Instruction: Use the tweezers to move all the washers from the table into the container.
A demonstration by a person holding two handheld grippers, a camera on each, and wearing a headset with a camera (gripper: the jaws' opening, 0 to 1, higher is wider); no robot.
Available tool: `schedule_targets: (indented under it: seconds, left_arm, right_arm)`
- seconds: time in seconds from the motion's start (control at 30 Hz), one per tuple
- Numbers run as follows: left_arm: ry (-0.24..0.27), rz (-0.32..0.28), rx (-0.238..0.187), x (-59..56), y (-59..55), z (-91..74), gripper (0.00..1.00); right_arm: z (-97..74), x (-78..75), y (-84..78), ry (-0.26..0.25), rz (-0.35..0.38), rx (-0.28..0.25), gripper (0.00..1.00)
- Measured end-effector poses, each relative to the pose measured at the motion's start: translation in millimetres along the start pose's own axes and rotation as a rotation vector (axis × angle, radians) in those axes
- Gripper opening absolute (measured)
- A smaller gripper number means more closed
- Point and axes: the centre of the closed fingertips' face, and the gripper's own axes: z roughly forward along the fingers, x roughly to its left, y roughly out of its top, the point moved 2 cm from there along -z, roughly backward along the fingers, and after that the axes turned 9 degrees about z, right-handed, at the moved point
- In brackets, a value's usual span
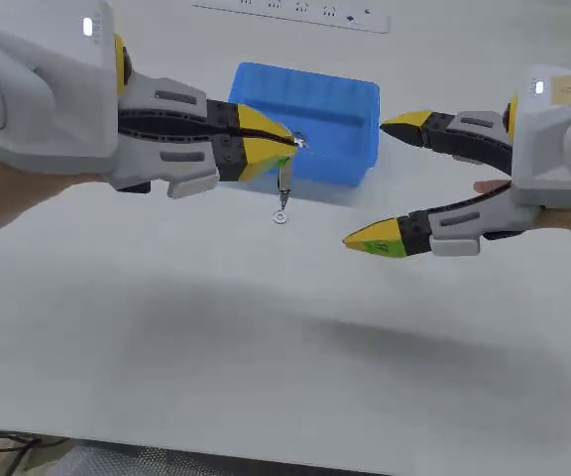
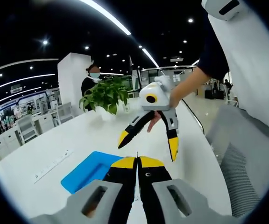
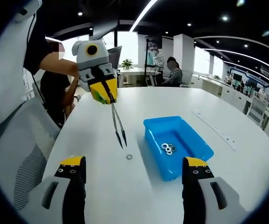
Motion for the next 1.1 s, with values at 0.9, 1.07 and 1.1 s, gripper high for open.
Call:
schedule_targets:
  seconds: [0.9, 1.07, 1.1]
  left_arm:
    - [0.027, -0.051, 0.014, 0.5, -16.9, 16.6, 0.04]
    - [0.025, -0.051, 0.014, 0.6, -17.9, 21.0, 0.04]
    - [0.020, -0.056, 0.013, 0.0, -18.6, 21.0, 0.04]
  right_arm:
    - [-1.7, 22.3, -22.6, 0.049, 0.075, -0.018, 0.99]
    - [-2.9, 21.3, -24.6, 0.043, 0.088, -0.023, 0.98]
    - [-3.5, 21.1, -25.6, 0.043, 0.092, -0.023, 0.98]
